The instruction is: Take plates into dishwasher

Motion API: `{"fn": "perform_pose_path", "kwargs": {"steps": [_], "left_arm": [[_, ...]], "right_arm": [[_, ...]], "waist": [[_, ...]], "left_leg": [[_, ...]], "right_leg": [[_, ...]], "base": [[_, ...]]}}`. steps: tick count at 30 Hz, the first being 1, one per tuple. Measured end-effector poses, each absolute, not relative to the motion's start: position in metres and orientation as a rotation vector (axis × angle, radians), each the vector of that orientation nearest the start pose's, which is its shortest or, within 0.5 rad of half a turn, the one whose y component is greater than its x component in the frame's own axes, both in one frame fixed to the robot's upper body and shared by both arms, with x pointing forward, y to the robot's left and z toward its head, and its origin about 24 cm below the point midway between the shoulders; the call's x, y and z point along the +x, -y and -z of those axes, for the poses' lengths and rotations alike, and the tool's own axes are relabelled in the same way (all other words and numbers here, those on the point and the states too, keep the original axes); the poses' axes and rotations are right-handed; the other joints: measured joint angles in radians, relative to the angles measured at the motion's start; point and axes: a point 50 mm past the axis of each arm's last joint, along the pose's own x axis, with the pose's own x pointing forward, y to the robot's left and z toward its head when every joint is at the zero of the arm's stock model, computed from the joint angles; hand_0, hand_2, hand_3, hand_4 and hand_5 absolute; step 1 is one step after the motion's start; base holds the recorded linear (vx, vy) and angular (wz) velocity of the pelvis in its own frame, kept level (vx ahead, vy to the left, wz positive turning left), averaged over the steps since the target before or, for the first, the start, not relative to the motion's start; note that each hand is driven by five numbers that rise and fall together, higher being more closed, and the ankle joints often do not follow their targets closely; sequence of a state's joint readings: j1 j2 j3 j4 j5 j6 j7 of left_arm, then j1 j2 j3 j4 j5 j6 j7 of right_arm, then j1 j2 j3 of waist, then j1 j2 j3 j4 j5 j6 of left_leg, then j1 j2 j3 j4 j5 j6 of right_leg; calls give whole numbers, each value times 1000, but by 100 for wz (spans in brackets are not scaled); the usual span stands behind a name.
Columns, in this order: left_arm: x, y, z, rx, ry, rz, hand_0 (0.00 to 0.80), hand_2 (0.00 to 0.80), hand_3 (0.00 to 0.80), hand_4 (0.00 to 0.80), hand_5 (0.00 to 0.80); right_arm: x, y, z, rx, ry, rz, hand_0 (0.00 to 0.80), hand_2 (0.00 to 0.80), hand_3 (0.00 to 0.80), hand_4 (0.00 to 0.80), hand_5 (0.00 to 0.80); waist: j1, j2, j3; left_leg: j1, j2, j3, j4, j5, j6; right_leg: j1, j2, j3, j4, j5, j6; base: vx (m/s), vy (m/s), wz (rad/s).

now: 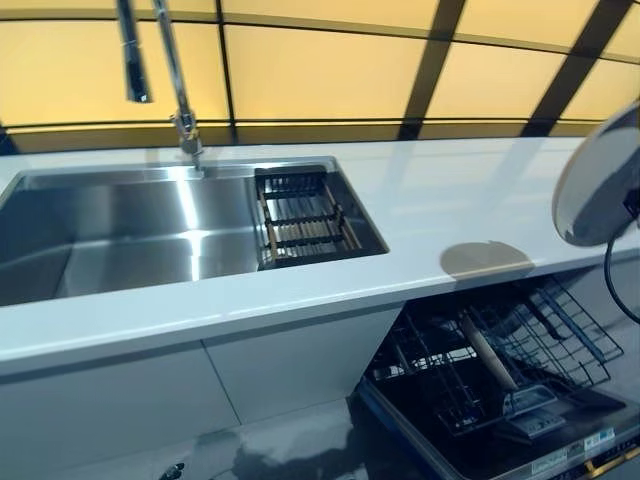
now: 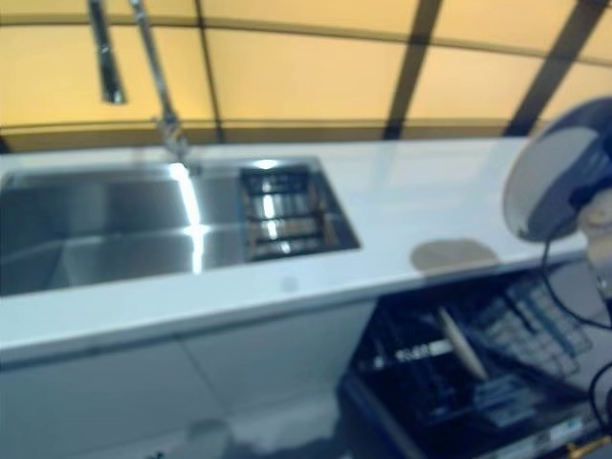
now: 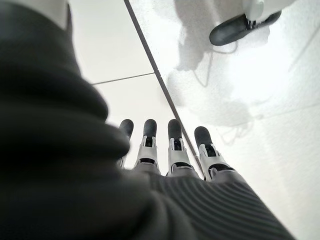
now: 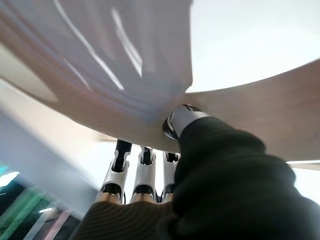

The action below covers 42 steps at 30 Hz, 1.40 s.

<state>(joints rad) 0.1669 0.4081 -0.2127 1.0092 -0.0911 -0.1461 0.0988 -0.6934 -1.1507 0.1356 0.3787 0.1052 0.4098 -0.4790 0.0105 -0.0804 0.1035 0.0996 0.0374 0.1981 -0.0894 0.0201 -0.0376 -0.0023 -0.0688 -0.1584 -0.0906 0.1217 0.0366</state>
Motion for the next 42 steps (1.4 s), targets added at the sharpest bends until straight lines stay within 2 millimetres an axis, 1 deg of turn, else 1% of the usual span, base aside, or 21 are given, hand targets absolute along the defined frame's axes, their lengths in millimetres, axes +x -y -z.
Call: {"fn": "perform_pose_path", "kwargs": {"steps": [2,3,7,10,11,15,18,20,22,23,25,27,29,30,33,36,39,42], "left_arm": [[82,-281,136,429,-1020,-123,0,0,0,0,0],[85,-280,135,428,-1007,-120,0,0,0,0,0],[93,-279,133,424,-985,-110,0,0,0,0,0],[95,-279,133,424,-981,-108,0,0,0,0,0],[96,-279,133,424,-979,-107,0,0,0,0,0],[94,-280,134,425,-990,-109,0,0,0,0,0],[93,-281,134,426,-996,-111,0,0,0,0,0],[93,-282,134,428,-999,-114,0,0,0,0,0],[95,-282,134,428,-988,-112,0,0,0,0,0],[96,-281,133,427,-980,-111,0,0,0,0,0],[95,-281,133,427,-979,-111,0,0,0,0,0],[94,-282,134,428,-984,-112,0,0,0,0,0],[94,-282,134,428,-984,-112,0,0,0,0,0],[94,-282,134,428,-984,-112,0,0,0,0,0],[94,-282,134,430,-985,-109,0,0,0,0,0],[92,-278,136,439,-989,-81,0,0,0,0,0],[93,-272,138,428,-984,-71,0,0,0,0,0],[93,-268,139,416,-981,-68,0,0,0,0,0]], "right_arm": [[294,381,-273,-899,98,922,800,800,800,800,800],[291,385,-270,-860,78,920,800,800,800,800,800],[278,402,-257,-738,10,958,800,800,800,800,800],[270,415,-248,-689,-50,998,800,800,800,800,800],[268,417,-245,-667,-69,1004,800,800,800,800,800],[261,430,-230,-588,-170,1004,800,800,800,800,800],[257,437,-212,-461,-281,967,800,800,800,800,800],[253,443,-197,-332,-364,950,800,800,800,800,800],[250,445,-185,-230,-419,945,800,800,800,800,800],[247,447,-178,-148,-445,945,800,800,800,800,800],[244,448,-169,-18,-463,979,800,800,800,800,800],[245,446,-163,116,-442,1021,800,800,800,800,800],[248,442,-158,209,-402,1080,800,800,800,800,800],[248,441,-157,227,-390,1096,800,800,800,800,800],[251,438,-155,323,-289,1236,800,800,800,800,800],[257,430,-154,416,-188,1328,800,800,800,800,800],[268,417,-161,494,-84,1324,800,800,800,800,800],[274,405,-166,554,-22,1341,800,800,800,800,800]], "waist": [[-14,4,2],[-25,4,2],[-25,-1,4],[-35,-4,6],[-49,-6,7],[-52,-8,8],[-54,-8,8],[-55,-8,9],[-54,-7,9],[-54,-6,10],[-53,-5,10],[-53,-5,11],[-53,-4,11],[-52,-3,11],[-48,1,13],[-49,12,19],[-46,33,27],[-44,52,24]], "left_leg": [[9,4,17,-1,-3,-2],[12,6,23,-1,-5,-4],[23,13,48,-1,-10,-9],[26,13,53,-1,-12,-10],[26,13,55,-1,-12,-10],[27,16,75,-1,-18,-8],[27,12,78,0,-23,-6],[27,11,79,0,-25,-6],[27,11,79,0,-26,-5],[27,11,79,0,-27,-5],[27,12,79,0,-28,-5],[27,12,80,0,-28,-5],[27,11,79,0,-28,-5],[27,11,79,-1,-28,-5],[26,11,79,-1,-28,-5],[27,11,78,1,-28,-4],[30,10,75,2,-28,-4],[32,9,72,3,-28,-4]], "right_leg": [[0,6,15,0,-1,1],[1,8,21,0,-1,1],[-1,16,42,-1,-1,2],[-1,17,45,-1,-1,2],[-1,17,46,-1,-1,2],[-9,18,61,-1,0,3],[-12,17,68,-1,0,3],[-12,17,69,-1,0,3],[-12,16,69,0,0,3],[-12,16,69,0,0,3],[-12,16,69,0,0,3],[-13,16,69,-1,0,3],[-13,16,69,-1,0,3],[-13,16,69,-1,0,3],[-13,15,69,-1,0,3],[-11,14,68,-1,0,3],[-7,13,66,-1,3,-1],[-3,15,64,-1,3,-2]], "base": [[3,1,-21],[-1,-1,-19],[-7,-8,-19],[-11,-7,-6],[0,0,0],[-18,-8,-12],[-20,-3,-7],[-11,-2,-2],[0,0,0],[-31,1,0],[-16,-1,0],[0,0,0],[0,0,0],[0,0,0],[-4,11,0],[0,0,0],[0,0,0],[8,9,4]]}}
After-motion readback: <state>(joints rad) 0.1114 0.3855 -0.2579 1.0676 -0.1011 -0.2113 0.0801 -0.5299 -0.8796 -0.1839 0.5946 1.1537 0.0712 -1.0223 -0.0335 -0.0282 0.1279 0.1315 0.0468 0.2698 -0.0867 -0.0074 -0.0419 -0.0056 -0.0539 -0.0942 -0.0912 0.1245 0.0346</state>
